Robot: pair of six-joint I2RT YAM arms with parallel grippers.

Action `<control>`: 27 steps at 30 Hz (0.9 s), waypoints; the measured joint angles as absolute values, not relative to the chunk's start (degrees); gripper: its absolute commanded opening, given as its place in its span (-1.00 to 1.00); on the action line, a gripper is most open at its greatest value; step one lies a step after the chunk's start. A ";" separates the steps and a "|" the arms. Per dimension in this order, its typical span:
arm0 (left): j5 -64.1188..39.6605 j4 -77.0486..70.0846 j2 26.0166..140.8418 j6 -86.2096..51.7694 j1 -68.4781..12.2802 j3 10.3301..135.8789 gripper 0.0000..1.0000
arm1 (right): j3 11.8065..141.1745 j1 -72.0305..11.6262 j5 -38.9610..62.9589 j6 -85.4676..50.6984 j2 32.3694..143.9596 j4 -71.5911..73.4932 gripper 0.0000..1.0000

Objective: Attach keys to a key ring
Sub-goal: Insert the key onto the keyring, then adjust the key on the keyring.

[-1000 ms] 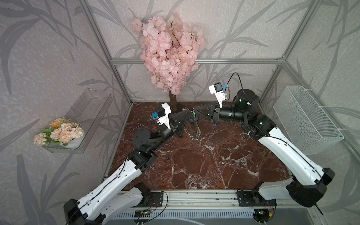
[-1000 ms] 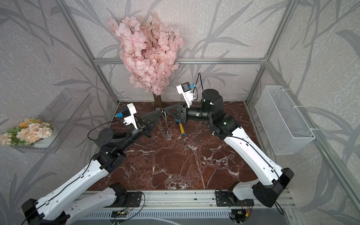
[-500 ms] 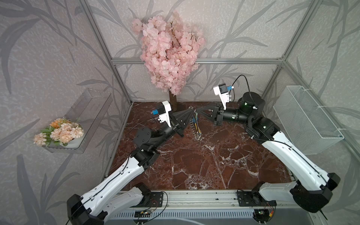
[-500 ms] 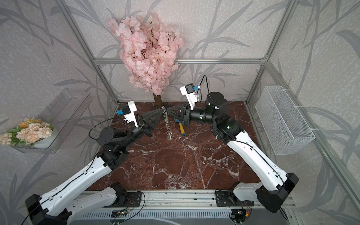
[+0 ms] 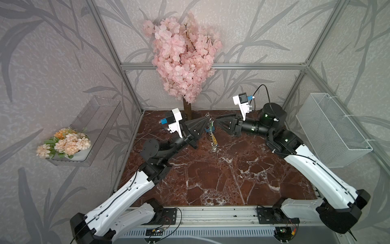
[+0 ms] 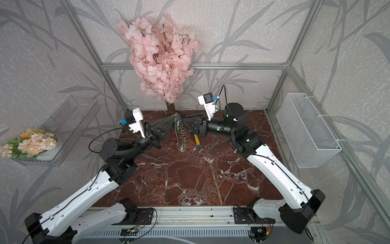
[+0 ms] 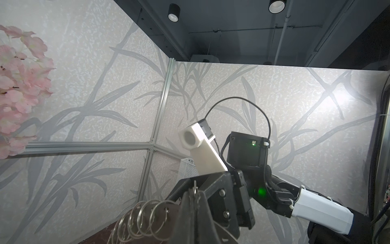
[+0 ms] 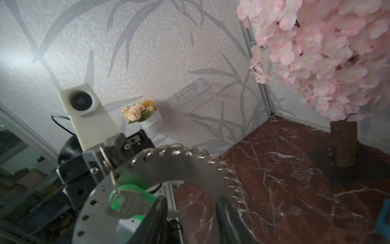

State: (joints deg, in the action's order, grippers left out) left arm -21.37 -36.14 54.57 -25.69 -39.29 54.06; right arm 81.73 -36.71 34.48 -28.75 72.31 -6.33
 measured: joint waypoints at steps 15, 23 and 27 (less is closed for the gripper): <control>-25.45 -36.07 56.01 -28.16 -39.29 54.28 -1.00 | 80.95 -36.36 36.03 -26.79 67.61 -6.68 0.00; -27.44 -37.45 56.45 -31.31 -39.31 54.28 -1.00 | 82.06 -36.36 41.47 -27.97 68.58 -2.52 -0.05; -27.59 -38.13 56.42 -32.12 -39.31 54.28 -1.00 | 82.28 -36.36 43.72 -29.15 70.02 -1.10 -0.18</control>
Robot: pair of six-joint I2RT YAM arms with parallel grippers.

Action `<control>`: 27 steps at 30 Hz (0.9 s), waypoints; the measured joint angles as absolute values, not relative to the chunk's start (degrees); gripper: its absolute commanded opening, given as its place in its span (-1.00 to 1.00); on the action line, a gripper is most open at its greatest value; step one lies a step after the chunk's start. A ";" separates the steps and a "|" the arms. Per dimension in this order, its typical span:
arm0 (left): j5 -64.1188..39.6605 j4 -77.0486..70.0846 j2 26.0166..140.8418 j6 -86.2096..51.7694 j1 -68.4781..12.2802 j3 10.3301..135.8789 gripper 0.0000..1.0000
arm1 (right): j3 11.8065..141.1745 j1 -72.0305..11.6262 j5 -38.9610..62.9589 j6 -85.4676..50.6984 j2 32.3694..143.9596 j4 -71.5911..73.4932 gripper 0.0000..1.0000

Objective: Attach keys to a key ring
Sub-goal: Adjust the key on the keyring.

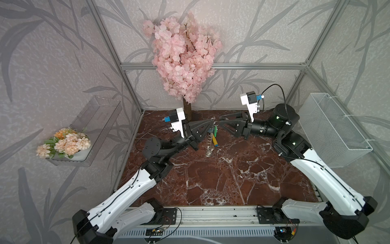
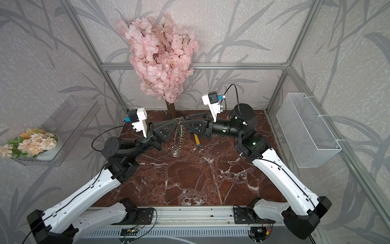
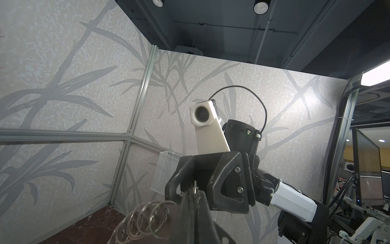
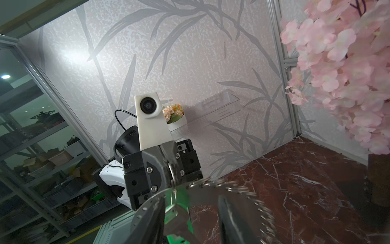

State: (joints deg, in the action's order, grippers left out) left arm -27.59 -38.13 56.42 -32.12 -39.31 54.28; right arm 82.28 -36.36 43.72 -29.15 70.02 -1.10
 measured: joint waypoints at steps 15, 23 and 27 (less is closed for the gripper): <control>-27.66 -38.15 56.42 -32.58 -39.31 54.28 -1.00 | 82.50 -36.36 46.11 -30.92 71.22 0.84 -0.26; -27.77 -38.13 56.45 -32.60 -39.33 54.28 -1.00 | 82.87 -36.36 47.42 -32.64 71.24 3.01 -0.38; -27.77 -38.06 56.45 -32.60 -39.33 54.28 -1.00 | 83.55 -36.36 48.56 -33.69 71.79 4.14 -0.44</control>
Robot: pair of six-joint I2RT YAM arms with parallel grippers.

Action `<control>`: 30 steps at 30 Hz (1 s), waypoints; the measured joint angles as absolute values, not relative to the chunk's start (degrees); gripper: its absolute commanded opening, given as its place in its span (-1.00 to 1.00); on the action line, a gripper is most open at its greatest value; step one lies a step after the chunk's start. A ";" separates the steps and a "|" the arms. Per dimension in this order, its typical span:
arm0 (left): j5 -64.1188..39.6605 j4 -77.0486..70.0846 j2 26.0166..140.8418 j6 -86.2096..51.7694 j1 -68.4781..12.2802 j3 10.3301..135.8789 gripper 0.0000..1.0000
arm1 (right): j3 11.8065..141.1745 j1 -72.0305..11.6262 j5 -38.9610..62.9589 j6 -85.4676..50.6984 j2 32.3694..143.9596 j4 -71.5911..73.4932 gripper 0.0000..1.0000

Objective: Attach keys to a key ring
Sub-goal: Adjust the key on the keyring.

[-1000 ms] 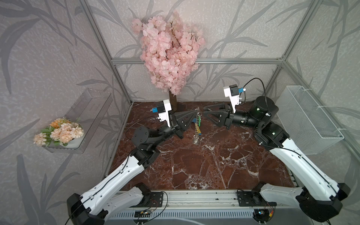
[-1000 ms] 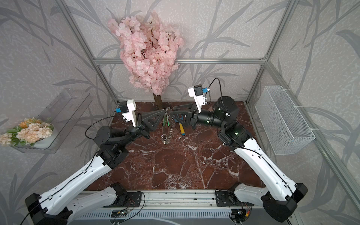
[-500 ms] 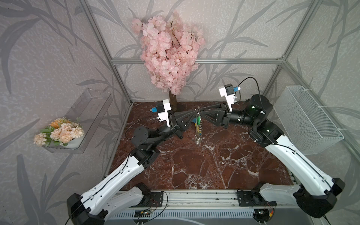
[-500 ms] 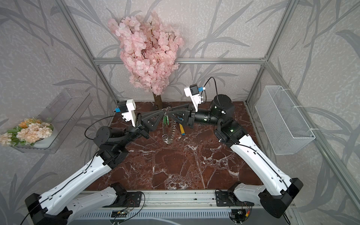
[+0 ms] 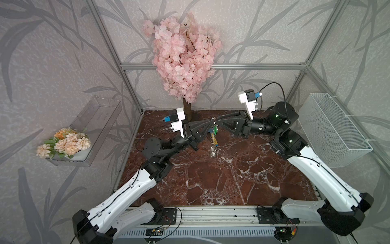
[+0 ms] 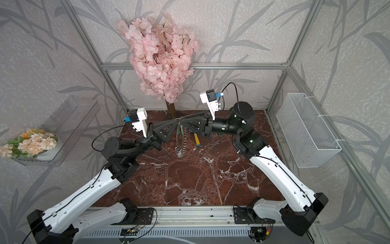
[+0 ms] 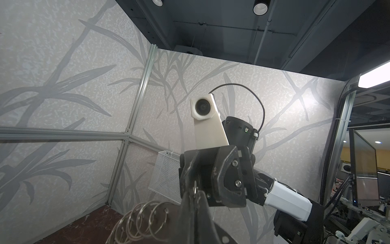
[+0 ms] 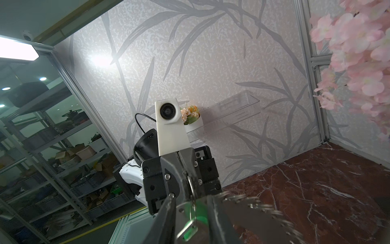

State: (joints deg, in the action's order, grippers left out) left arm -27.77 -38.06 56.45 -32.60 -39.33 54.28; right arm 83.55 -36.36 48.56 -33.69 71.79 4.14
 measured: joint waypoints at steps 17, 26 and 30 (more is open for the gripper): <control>-27.49 -38.09 56.47 -32.75 -39.33 54.26 -1.00 | 84.27 -36.82 50.65 -34.44 73.76 4.43 -1.00; -26.94 -34.70 56.47 -31.40 -39.29 54.63 -0.28 | 88.55 -36.82 50.28 -28.80 74.26 -5.56 -1.00; -26.87 -31.57 56.12 -30.15 -39.29 55.42 -0.23 | 94.19 -36.82 49.82 -23.03 75.85 -15.29 -1.00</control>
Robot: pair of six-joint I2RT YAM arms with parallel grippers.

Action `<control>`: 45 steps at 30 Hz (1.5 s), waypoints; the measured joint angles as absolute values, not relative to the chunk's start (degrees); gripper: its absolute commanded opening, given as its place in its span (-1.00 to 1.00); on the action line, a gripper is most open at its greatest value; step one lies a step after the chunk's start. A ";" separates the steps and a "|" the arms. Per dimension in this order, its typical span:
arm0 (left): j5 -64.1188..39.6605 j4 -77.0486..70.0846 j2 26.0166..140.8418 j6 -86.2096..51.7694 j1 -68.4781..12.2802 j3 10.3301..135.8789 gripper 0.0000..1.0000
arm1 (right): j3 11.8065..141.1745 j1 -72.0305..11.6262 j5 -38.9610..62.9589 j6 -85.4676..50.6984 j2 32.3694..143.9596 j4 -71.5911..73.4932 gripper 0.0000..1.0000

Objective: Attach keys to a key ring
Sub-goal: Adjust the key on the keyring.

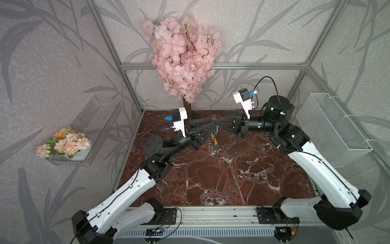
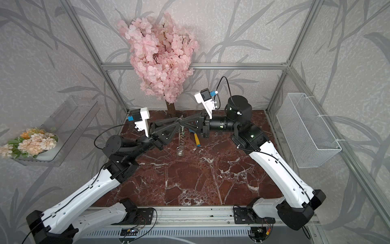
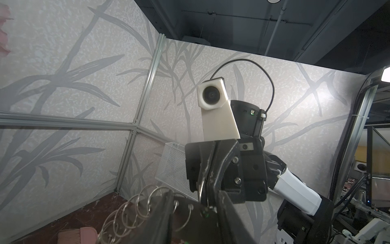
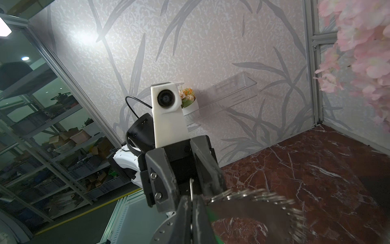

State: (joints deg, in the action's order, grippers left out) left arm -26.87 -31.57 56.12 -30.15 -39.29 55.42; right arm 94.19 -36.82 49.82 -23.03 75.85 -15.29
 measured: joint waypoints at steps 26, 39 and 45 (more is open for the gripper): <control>-53.23 -18.37 59.94 -28.32 -26.50 60.25 -0.20 | 105.03 -33.91 47.13 -5.74 80.64 -48.21 -1.00; -59.27 -20.97 60.88 -31.27 -26.44 59.83 -0.04 | 105.27 -33.78 50.19 -5.76 83.40 -48.34 -1.00; -58.85 -19.81 60.88 -30.44 -26.44 59.83 0.02 | 105.30 -33.78 51.92 -6.02 83.59 -48.21 -1.00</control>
